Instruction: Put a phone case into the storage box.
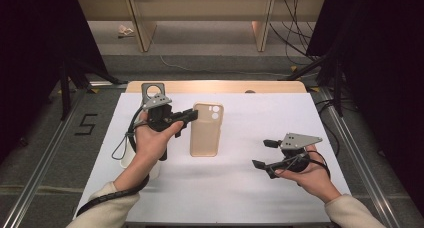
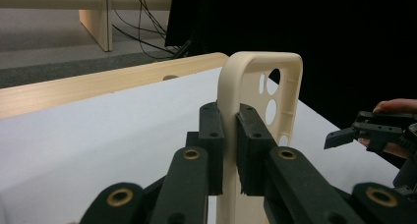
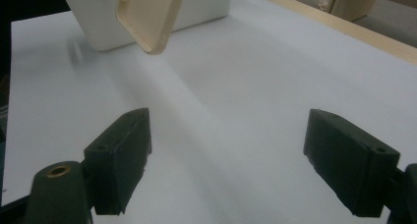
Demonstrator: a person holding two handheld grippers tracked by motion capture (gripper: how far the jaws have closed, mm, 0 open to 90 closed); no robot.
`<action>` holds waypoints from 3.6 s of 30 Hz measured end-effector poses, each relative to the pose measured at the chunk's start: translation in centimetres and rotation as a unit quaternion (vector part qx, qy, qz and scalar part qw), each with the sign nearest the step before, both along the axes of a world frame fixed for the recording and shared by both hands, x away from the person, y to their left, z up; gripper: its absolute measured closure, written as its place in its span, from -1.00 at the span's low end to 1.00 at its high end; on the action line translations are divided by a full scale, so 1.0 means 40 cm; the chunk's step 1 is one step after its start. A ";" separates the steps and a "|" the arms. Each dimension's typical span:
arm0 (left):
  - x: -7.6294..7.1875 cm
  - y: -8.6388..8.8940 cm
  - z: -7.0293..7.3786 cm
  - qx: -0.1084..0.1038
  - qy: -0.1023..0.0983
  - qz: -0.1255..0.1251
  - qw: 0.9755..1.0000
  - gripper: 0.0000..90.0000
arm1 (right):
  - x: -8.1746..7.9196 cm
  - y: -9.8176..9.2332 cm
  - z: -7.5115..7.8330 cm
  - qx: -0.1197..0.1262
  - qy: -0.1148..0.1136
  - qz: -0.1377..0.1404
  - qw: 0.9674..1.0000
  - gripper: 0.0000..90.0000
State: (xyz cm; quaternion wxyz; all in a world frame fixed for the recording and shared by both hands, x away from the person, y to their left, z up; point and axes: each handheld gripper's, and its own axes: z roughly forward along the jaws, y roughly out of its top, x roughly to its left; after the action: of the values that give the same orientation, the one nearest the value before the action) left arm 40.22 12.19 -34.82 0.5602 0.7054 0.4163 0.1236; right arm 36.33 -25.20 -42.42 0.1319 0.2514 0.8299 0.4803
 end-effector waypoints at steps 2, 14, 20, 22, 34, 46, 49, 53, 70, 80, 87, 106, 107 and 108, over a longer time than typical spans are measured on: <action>0.000 0.006 0.002 0.002 -0.002 0.003 1.000 0.83 | 0.001 -0.001 0.000 0.001 -0.001 -0.004 1.000 -0.57; 0.002 0.047 0.018 0.005 -0.012 0.018 1.000 0.83 | 0.003 -0.006 -0.001 -0.002 -0.005 -0.011 1.000 -0.57; 0.003 0.064 0.028 0.002 -0.016 0.025 1.000 0.83 | 0.007 -0.013 -0.002 -0.004 -0.004 -0.016 1.000 -0.57; 0.004 0.070 0.029 0.003 -0.017 0.028 0.999 0.83 | 0.007 -0.015 -0.002 -0.004 -0.004 -0.018 1.000 -0.57; 0.006 0.111 0.040 0.008 -0.025 0.043 0.999 0.83 | 0.009 -0.018 -0.002 -0.004 -0.006 -0.024 1.000 -0.57; 0.011 0.145 0.047 0.016 -0.036 0.056 0.998 0.83 | 0.011 -0.019 -0.003 -0.004 -0.005 -0.029 1.000 -0.58; 0.013 0.154 0.049 0.017 -0.037 0.058 0.997 0.83 | 0.011 -0.019 -0.003 -0.004 -0.005 -0.030 1.000 -0.57; 0.016 0.164 0.051 0.019 -0.039 0.061 0.997 0.83 | 0.011 -0.020 -0.002 -0.002 -0.006 -0.031 1.000 -0.57; 0.034 0.197 0.054 0.021 -0.051 0.064 0.996 0.83 | 0.012 -0.021 -0.002 0.002 -0.007 -0.034 0.999 -0.57; 0.046 0.214 0.046 0.024 -0.050 0.069 0.996 0.83 | 0.012 -0.021 -0.003 0.003 -0.006 -0.036 0.999 -0.57; 0.052 0.225 0.043 0.025 -0.050 0.072 0.996 0.83 | 0.012 -0.021 -0.003 0.004 -0.006 -0.037 0.999 -0.57; 0.085 0.277 0.048 0.026 -0.047 0.091 0.994 0.83 | 0.012 -0.020 -0.005 0.002 -0.004 -0.036 0.999 -0.57; 0.089 0.282 0.049 0.027 -0.047 0.092 0.994 0.83 | 0.012 -0.020 -0.005 0.002 -0.004 -0.036 0.999 -0.57; 0.093 0.286 0.050 0.028 -0.048 0.093 0.994 0.83 | 0.012 -0.021 -0.005 0.002 -0.004 -0.036 0.999 -0.57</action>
State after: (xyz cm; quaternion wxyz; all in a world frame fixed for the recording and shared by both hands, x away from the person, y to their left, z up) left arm 43.93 23.63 -32.83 0.5455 0.6723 0.4490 0.2208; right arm 36.80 -26.02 -42.64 0.1524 0.2796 0.8188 0.4776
